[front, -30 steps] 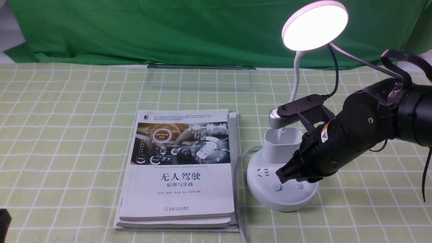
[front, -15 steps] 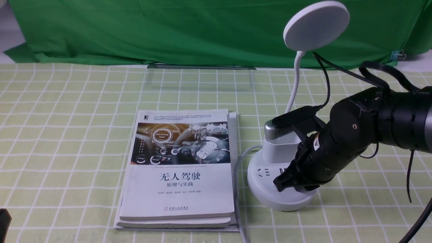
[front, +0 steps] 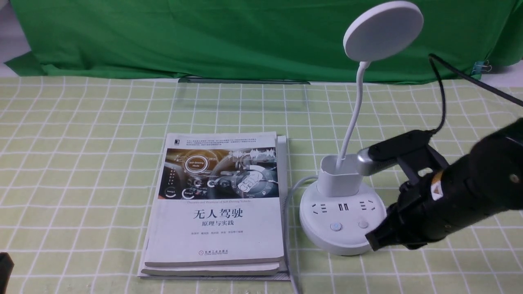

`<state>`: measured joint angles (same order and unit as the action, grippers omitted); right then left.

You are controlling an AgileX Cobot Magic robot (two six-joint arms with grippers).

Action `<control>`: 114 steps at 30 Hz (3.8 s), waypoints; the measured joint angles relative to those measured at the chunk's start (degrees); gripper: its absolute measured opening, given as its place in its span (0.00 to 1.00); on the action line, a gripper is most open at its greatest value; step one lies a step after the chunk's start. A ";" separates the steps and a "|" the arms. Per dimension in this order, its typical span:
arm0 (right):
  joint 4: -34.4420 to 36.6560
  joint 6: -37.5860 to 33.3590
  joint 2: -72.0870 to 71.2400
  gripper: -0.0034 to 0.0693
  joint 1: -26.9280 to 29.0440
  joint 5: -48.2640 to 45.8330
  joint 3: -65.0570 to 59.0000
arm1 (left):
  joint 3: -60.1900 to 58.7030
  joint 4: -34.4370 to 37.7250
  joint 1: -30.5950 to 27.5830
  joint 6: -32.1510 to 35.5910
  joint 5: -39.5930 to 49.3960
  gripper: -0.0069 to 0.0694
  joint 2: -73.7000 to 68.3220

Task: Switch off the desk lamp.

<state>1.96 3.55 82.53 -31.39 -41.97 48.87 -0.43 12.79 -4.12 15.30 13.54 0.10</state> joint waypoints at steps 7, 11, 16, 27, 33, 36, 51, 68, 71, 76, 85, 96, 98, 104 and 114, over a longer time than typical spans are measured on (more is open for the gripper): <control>0.00 0.97 -14.09 0.10 0.00 -0.36 -6.81 | 0.00 0.00 0.00 0.00 0.00 0.09 0.00; 0.00 0.97 -21.12 0.10 0.00 -1.95 -8.30 | 0.00 0.00 0.00 0.00 0.00 0.09 0.00; 0.00 1.02 -27.72 0.10 0.00 -0.10 -8.43 | 0.00 0.00 0.00 0.00 0.00 0.09 0.00; -6.39 1.04 -35.08 0.11 2.70 10.18 -12.88 | 0.00 0.00 0.00 0.00 0.00 0.09 0.00; -7.21 -0.45 -52.37 0.10 13.53 27.34 -31.22 | 0.00 0.00 0.01 0.00 0.00 0.09 0.00; -7.27 -1.88 -59.67 0.10 17.56 32.63 -38.29 | 0.00 0.00 0.01 0.00 0.00 0.09 0.00; -7.27 -2.60 -82.33 0.10 25.02 28.05 -49.41 | 0.00 0.00 0.01 0.00 0.00 0.09 0.00; -7.27 -2.69 -82.33 0.09 25.02 28.01 -49.48 | 0.00 0.00 0.01 0.00 0.00 0.09 0.00; -7.27 -2.69 -82.33 0.09 25.02 27.94 -49.48 | 0.00 0.00 0.01 0.00 0.00 0.09 0.00; -7.27 -2.69 -82.33 0.09 25.02 27.95 -49.48 | 0.00 0.00 0.01 0.00 0.00 0.09 0.00; -7.27 -2.69 -82.33 0.09 25.02 27.95 -49.48 | 0.00 0.00 0.01 0.00 0.00 0.09 0.00; -7.27 -2.64 -82.33 0.09 25.02 27.91 -49.48 | 0.00 0.00 0.01 0.00 0.00 0.09 0.00; -7.27 -2.64 -82.33 0.09 25.02 27.91 -49.48 | 0.00 0.00 0.01 0.00 0.00 0.09 0.00; -7.27 -2.64 -82.33 0.09 25.02 27.91 -49.48 | 0.00 0.00 0.01 0.00 0.00 0.09 0.00; -7.27 -2.64 -82.33 0.09 25.02 27.84 -49.48 | 0.00 0.00 0.01 0.00 0.00 0.09 0.00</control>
<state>-5.30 0.91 0.20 -6.37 -14.13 -0.61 -0.43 12.79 -4.12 15.30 13.54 0.10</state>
